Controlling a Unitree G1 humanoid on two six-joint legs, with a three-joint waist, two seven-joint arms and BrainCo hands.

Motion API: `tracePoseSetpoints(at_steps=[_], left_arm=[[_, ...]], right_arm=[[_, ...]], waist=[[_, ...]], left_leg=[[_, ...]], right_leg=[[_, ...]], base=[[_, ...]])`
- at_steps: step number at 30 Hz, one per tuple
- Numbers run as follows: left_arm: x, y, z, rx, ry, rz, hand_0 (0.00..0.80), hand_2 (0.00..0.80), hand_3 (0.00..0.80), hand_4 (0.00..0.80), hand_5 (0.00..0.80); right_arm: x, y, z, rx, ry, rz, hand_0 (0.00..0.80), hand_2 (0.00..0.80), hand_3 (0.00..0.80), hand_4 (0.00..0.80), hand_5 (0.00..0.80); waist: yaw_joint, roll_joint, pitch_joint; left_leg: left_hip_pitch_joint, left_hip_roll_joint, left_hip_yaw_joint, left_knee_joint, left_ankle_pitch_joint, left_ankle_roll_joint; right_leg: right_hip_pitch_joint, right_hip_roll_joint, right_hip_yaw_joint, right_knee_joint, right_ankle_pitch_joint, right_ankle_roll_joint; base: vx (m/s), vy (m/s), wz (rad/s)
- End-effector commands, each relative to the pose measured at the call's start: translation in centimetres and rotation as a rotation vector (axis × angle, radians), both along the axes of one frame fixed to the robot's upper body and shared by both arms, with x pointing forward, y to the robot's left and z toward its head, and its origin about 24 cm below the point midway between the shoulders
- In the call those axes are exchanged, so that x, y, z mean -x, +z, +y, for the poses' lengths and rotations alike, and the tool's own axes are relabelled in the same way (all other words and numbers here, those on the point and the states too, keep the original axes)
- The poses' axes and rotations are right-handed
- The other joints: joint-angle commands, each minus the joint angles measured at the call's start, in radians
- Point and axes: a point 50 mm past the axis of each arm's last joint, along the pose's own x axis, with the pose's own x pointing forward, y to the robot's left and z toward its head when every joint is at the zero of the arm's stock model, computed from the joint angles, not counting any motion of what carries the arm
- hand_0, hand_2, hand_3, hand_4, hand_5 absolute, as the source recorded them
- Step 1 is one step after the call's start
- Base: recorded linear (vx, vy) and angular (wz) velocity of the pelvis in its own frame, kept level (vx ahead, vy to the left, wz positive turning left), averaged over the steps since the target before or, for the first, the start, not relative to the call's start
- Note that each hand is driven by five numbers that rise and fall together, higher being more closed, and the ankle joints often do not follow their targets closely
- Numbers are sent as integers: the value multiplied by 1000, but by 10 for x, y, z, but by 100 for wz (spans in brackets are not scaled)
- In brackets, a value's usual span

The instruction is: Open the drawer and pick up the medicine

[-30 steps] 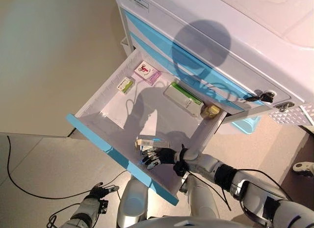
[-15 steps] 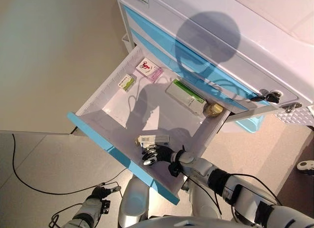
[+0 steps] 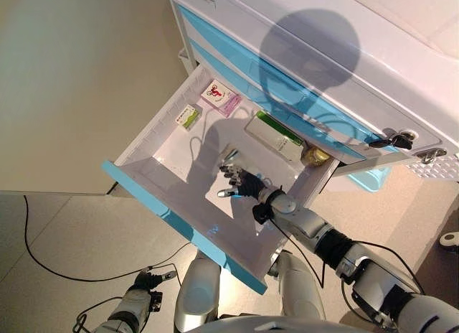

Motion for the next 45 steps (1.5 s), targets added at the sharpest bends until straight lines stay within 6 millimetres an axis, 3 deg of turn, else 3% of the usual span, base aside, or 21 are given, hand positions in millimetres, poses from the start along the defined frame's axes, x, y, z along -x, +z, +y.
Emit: tracePoseSetpoints(at_steps=[1, 13, 16, 17, 18, 24, 33, 34, 35, 38, 45], left_arm=[[11, -3, 3, -26, 40, 37, 0, 0, 0, 0, 0], [12, -3, 5, -32, 46, 40, 0, 0, 0, 0, 0], [11, -2, 6, -41, 49, 35, 0, 0, 0, 0, 0], [11, -2, 6, -41, 49, 35, 0, 0, 0, 0, 0], [11, -2, 6, -45, 58, 34, 0, 0, 0, 0, 0], [13, -4, 3, -56, 65, 40, 0, 0, 0, 0, 0], [15, -6, -5, -45, 72, 29, 0, 0, 0, 0, 0], [15, -6, -7, -42, 68, 23, 0, 0, 0, 0, 0], [15, -6, -7, -42, 68, 23, 0, 0, 0, 0, 0], [16, -7, -8, -44, 59, 28, 0, 0, 0, 0, 0], [16, -7, -9, -48, 42, 21, 0, 0, 0, 0, 0]], right_arm=[[6, 30, 19, -126, 58, -112, 0, 0, 0, 0, 0], [10, 48, 20, -200, 100, -149, 0, 0, 0, 0, 0], [17, 74, 17, -253, 151, -256, 0, 0, 0, 0, 0], [17, 74, 17, -253, 151, -256, 0, 0, 0, 0, 0], [24, 101, 11, -262, 167, -410, 0, 0, 0, 0, 0], [34, 118, -8, -246, 71, -585, 0, 0, 0, 0, 0], [18, 87, -16, 33, -75, -633, 0, 0, 0, 0, 0], [11, 71, -19, 107, -110, -594, 0, 0, 0, 0, 0], [11, 71, -19, 106, -110, -594, 0, 0, 0, 0, 0], [-2, 39, -23, 259, -167, -504, 0, 0, 0, 0, 0], [-11, 21, -26, 362, -219, -467, 0, 0, 0, 0, 0]], waist=[[-13, -33, 16], [-17, -32, 15], [-24, -36, 16], [-23, -36, 16], [-32, -40, 19], [-47, -43, 22], [-49, -29, 29], [-47, -26, 32], [-47, -27, 32], [-39, -16, 35], [-28, 0, 45]], left_leg=[[18, -63, 42, -1, -25, 73], [17, -62, 41, 7, -27, 71], [18, -61, 42, 7, -29, 71], [18, -61, 42, 7, -29, 71], [20, -61, 44, 7, -30, 71], [17, -63, 50, 9, -31, 73], [11, -67, 54, 14, -33, 76], [13, -67, 53, 14, -35, 77], [14, -67, 53, 14, -35, 77], [14, -71, 48, 13, -35, 78], [12, -75, 38, 8, -32, 79]], right_leg=[[21, -10, 25, -145, 160, 34], [19, -8, 28, -139, 156, 31], [17, -8, 30, -133, 154, 31], [16, -8, 30, -133, 154, 31], [16, -7, 33, -131, 152, 32], [14, -7, 35, -133, 156, 34], [9, -10, 39, -135, 158, 39], [10, -12, 40, -131, 154, 38], [10, -12, 40, -131, 154, 38], [9, -15, 38, -121, 150, 39], [7, -20, 31, -119, 149, 41]], base=[[0, 0, 0], [0, 0, 0], [0, 0, 0], [0, 0, 0], [0, 0, 0], [0, 0, 0], [0, 5, -3], [0, 0, 0], [0, 0, 0], [0, 0, 0], [0, 0, 0]])
